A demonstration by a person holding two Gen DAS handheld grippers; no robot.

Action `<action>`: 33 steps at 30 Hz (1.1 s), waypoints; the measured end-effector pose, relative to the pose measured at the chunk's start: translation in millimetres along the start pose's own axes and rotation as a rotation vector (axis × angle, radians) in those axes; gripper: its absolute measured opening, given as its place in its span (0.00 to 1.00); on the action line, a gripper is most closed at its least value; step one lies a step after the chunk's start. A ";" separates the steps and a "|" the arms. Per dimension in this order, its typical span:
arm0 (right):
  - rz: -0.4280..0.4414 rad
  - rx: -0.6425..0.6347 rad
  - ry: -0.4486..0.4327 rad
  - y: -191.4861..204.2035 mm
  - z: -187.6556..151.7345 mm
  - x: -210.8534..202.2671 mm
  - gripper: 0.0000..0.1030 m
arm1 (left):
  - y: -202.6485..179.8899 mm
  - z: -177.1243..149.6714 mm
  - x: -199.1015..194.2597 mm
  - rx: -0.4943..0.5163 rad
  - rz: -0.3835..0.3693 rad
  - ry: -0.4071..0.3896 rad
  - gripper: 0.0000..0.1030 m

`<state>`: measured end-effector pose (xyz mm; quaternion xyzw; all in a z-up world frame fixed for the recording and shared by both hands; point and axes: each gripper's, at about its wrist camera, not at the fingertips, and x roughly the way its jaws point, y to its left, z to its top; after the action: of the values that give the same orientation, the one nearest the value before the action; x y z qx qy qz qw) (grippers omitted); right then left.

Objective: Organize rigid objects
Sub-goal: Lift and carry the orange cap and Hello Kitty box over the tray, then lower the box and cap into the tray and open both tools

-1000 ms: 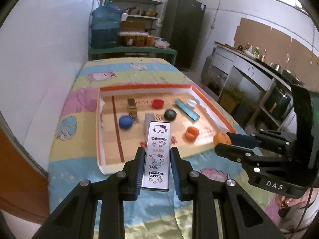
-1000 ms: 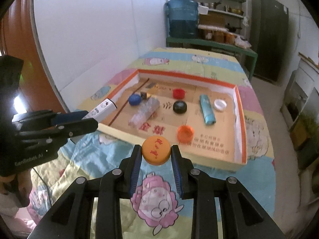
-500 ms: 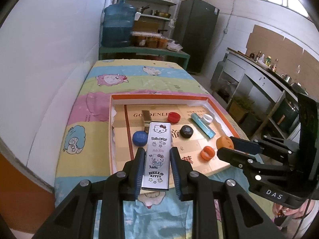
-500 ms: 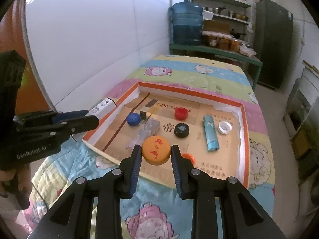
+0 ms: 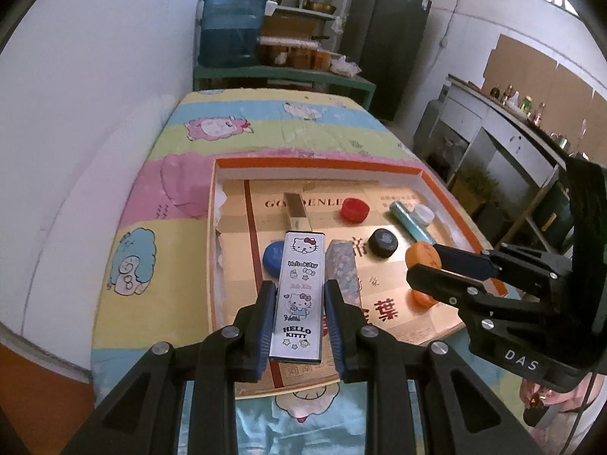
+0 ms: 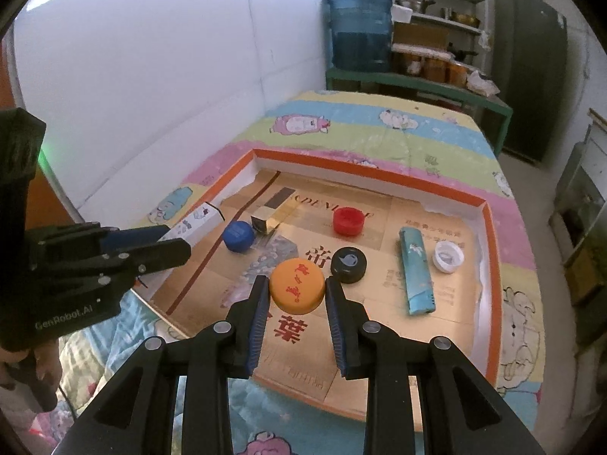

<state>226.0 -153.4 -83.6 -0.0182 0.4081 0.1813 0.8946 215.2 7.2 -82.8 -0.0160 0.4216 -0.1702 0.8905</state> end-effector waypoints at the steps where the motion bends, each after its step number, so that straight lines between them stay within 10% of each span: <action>1: 0.002 0.001 0.007 -1.2 -0.2 4.1 0.29 | -1.0 -0.2 1.7 0.002 0.000 0.005 0.26; 33: 0.003 -0.006 0.095 -12.0 -0.5 44.6 0.29 | -10.8 -8.2 42.6 0.082 0.010 0.112 0.26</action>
<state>256.6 -150.9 -118.2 -0.0286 0.4494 0.1829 0.8739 230.9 -15.5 -117.9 0.0319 0.4635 -0.1836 0.8663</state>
